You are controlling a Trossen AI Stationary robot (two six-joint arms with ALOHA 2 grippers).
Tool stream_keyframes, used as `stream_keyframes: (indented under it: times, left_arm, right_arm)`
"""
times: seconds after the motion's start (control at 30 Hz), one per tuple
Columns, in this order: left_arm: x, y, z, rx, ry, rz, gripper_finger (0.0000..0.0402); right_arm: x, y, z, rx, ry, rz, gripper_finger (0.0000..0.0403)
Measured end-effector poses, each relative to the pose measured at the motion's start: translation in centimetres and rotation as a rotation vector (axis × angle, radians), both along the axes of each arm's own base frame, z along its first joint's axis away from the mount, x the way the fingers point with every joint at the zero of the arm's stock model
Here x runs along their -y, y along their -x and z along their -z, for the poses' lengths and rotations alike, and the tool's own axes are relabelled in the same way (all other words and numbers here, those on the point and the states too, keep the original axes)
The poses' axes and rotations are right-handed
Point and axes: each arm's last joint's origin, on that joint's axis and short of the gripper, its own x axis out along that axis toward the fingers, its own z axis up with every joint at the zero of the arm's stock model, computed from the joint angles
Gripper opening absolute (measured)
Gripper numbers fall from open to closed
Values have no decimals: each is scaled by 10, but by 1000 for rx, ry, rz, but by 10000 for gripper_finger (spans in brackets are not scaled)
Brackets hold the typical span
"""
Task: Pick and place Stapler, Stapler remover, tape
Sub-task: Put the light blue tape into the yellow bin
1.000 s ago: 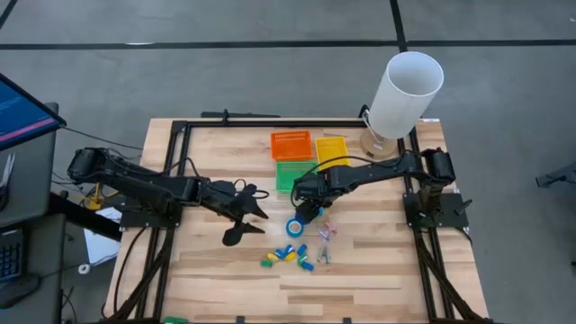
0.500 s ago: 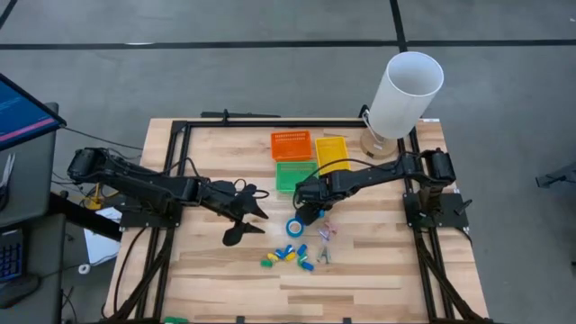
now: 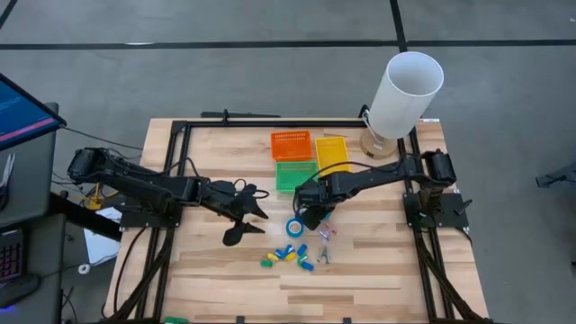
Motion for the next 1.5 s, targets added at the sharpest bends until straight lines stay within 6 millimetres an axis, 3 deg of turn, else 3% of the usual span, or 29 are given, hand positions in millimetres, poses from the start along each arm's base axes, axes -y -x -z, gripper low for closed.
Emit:
stream_keyframes:
  times: [0.13, 0.23, 0.4, 0.53, 0.63, 0.73, 0.9, 1.1, 1.27, 1.5]
  left_arm:
    - [-2, -3, -4, 53, -50, -87, 214]
    - [-6, -5, -9, 116, -95, -208, 214]
    - [-11, -8, -15, 197, -146, -249, 214]
    - [-12, -8, -15, 200, -180, -234, 214]
    - [-9, -8, -14, 199, -183, -219, 214]
    - [-7, -5, -8, 179, -187, -204, 214]
    - [-8, 0, 5, 143, -194, -199, 214]
    - [-9, 3, 12, 126, -200, -197, 214]
    - [-9, 2, 10, 144, -195, -200, 214]
    - [-9, 2, 10, 145, -195, -202, 214]
  right_arm:
    - [-2, 4, -27, -20, 112, -26, 92]
    - [9, 14, -55, 10, 237, -5, 92]
    - [54, 34, -96, 113, 411, 116, 92]
    - [103, 40, -106, 167, 460, 244, 92]
    - [138, 41, -100, 165, 463, 308, 92]
    - [165, 37, -82, 127, 429, 324, 92]
    - [189, 29, -45, 40, 327, 332, 94]
    - [191, 26, -19, -86, 295, 286, 102]
    - [184, 22, -18, -80, 280, 245, 104]
    - [176, 19, -21, -79, 287, 189, 152]
